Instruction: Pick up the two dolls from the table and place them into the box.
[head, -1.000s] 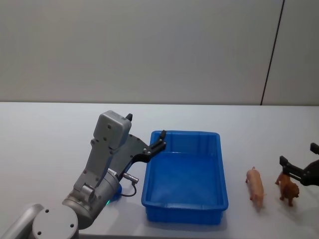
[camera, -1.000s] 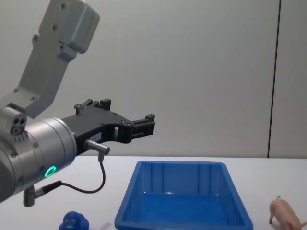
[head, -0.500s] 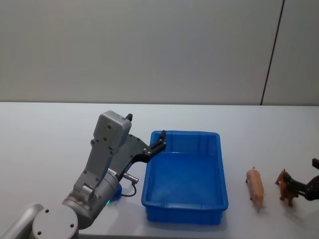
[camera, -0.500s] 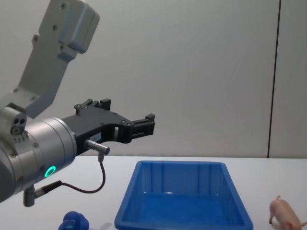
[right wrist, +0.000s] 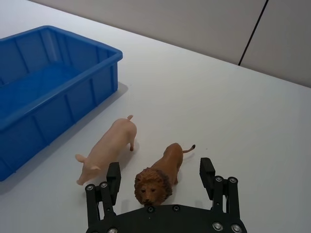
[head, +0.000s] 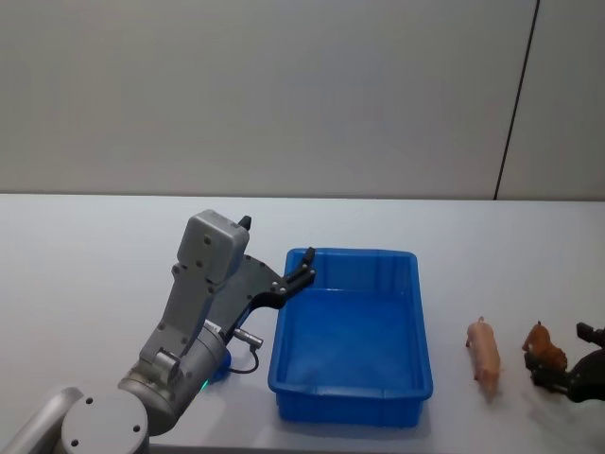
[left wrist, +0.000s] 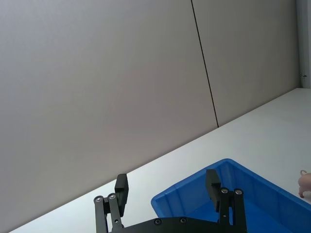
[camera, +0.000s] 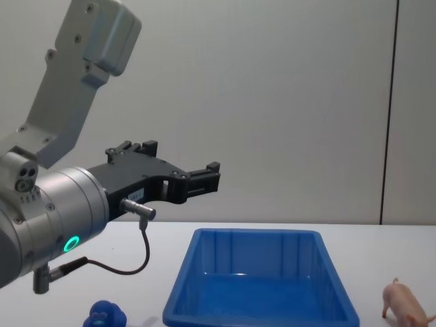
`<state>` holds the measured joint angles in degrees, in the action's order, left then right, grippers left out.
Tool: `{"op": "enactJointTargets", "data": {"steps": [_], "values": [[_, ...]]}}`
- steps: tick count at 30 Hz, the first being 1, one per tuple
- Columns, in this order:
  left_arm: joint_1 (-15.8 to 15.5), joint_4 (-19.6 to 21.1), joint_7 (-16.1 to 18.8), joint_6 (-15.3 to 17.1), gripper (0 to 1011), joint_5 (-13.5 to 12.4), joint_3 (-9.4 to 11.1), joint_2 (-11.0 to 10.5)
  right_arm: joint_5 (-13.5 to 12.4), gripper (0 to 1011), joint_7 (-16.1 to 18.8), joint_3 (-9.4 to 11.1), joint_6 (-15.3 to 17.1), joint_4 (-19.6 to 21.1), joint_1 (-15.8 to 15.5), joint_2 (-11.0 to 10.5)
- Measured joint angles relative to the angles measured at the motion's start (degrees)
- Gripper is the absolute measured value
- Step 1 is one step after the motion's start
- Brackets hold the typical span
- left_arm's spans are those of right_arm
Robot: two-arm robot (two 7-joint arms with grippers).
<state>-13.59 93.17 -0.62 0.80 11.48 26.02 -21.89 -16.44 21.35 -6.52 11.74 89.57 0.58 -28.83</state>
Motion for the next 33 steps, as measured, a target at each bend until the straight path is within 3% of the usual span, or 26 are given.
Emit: {"op": "enactJointTargets", "data": {"steps": [15,26,33], "values": [[0.0,0.0,0.0,0.0,1002,0.0,0.0,0.0,1.7,986,0.0,-1.1,1.4,-1.8,1.3,1.1],[0.0,0.0,0.0,0.0,1002,0.0,0.0,0.0,3.3,718,-0.4,-1.9,2.5,-3.1,2.3,1.8],[0.0,0.0,0.0,0.0,1002,0.0,0.0,0.0,3.6,487,-0.7,-2.0,2.7,-3.3,2.5,2.0]]}}
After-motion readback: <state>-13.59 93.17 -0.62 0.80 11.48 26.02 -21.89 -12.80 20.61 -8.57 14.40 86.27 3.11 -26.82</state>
